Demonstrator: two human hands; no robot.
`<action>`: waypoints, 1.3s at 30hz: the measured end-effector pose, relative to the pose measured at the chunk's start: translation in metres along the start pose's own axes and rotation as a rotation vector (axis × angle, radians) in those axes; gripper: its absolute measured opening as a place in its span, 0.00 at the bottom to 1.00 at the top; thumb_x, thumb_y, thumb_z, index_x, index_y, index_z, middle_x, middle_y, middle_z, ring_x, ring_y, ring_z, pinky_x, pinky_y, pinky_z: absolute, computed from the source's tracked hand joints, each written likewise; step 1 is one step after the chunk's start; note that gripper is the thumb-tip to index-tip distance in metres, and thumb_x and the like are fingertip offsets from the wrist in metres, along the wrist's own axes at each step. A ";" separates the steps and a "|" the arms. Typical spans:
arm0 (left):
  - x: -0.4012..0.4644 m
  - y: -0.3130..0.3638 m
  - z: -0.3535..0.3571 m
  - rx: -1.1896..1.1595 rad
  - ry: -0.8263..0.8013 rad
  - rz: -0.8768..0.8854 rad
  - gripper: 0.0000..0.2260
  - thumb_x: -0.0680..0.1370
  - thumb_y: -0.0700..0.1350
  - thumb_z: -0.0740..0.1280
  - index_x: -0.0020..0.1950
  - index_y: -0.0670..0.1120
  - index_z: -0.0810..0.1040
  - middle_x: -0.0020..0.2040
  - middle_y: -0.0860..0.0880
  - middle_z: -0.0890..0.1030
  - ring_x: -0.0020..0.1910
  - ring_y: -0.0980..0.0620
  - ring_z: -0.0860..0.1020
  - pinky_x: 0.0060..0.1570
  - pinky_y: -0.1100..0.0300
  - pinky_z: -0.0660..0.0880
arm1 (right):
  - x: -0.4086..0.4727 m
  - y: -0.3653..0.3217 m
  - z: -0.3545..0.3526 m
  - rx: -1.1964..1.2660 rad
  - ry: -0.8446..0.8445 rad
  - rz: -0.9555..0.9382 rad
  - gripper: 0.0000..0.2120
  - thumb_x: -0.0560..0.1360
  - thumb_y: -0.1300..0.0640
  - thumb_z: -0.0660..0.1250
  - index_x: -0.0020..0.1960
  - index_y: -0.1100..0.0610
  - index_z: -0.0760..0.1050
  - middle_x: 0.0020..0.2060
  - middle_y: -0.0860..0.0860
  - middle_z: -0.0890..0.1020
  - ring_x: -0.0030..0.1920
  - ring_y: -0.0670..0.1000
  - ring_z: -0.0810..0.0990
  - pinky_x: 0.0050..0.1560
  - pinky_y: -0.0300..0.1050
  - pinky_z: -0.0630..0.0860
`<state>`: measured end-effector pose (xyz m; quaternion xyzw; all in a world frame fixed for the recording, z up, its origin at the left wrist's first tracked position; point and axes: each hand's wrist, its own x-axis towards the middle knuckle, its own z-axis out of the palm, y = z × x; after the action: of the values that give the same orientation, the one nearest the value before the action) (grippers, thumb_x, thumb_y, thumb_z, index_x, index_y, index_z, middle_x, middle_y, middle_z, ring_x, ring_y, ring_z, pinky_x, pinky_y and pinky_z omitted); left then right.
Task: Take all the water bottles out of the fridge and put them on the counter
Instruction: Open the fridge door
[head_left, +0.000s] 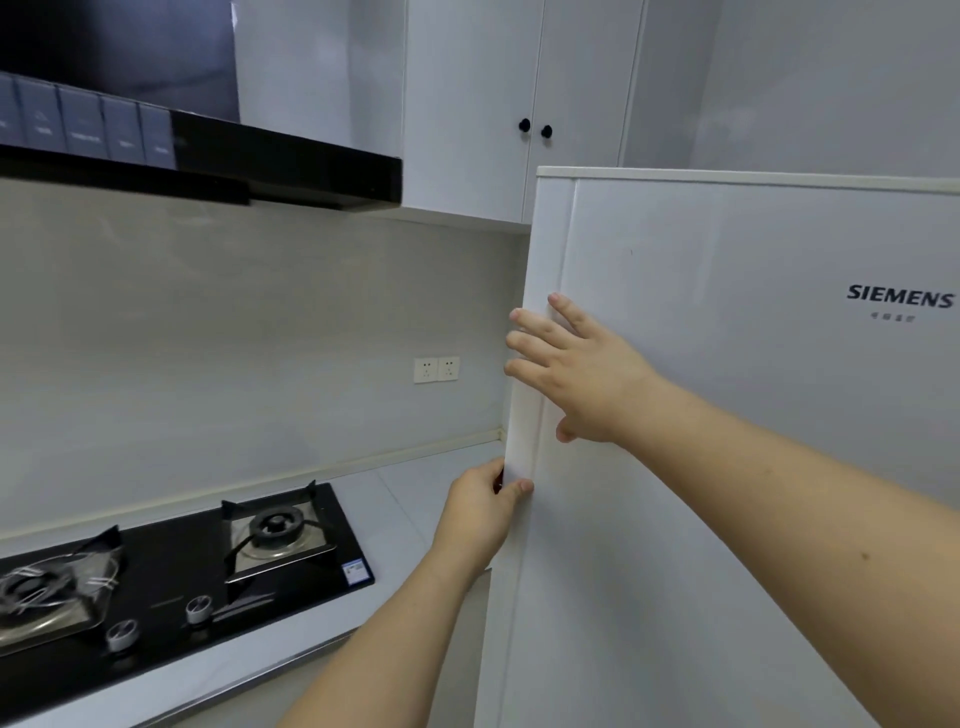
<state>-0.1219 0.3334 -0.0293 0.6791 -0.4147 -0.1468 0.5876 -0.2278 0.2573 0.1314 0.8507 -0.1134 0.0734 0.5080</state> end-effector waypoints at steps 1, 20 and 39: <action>-0.011 0.001 -0.004 0.010 -0.001 0.003 0.07 0.78 0.46 0.65 0.50 0.53 0.82 0.45 0.56 0.84 0.46 0.56 0.82 0.50 0.55 0.79 | -0.008 -0.004 -0.010 -0.004 -0.008 -0.003 0.42 0.71 0.38 0.69 0.77 0.52 0.53 0.77 0.53 0.51 0.78 0.57 0.38 0.73 0.61 0.33; -0.153 0.029 -0.016 0.132 0.063 0.025 0.11 0.72 0.52 0.63 0.45 0.47 0.79 0.42 0.47 0.83 0.44 0.43 0.80 0.46 0.47 0.78 | -0.125 -0.034 -0.101 0.007 0.071 -0.003 0.41 0.74 0.41 0.68 0.78 0.53 0.52 0.78 0.52 0.50 0.78 0.56 0.39 0.73 0.60 0.33; -0.323 0.097 0.030 0.169 0.197 0.028 0.09 0.71 0.51 0.66 0.45 0.47 0.82 0.42 0.49 0.84 0.44 0.45 0.81 0.51 0.47 0.77 | -0.279 -0.026 -0.149 -0.022 0.441 -0.073 0.40 0.68 0.39 0.72 0.74 0.52 0.63 0.76 0.52 0.61 0.78 0.56 0.52 0.75 0.62 0.42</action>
<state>-0.3784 0.5538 -0.0415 0.7316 -0.3751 -0.0357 0.5681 -0.4908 0.4336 0.1126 0.8119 0.0305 0.2379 0.5322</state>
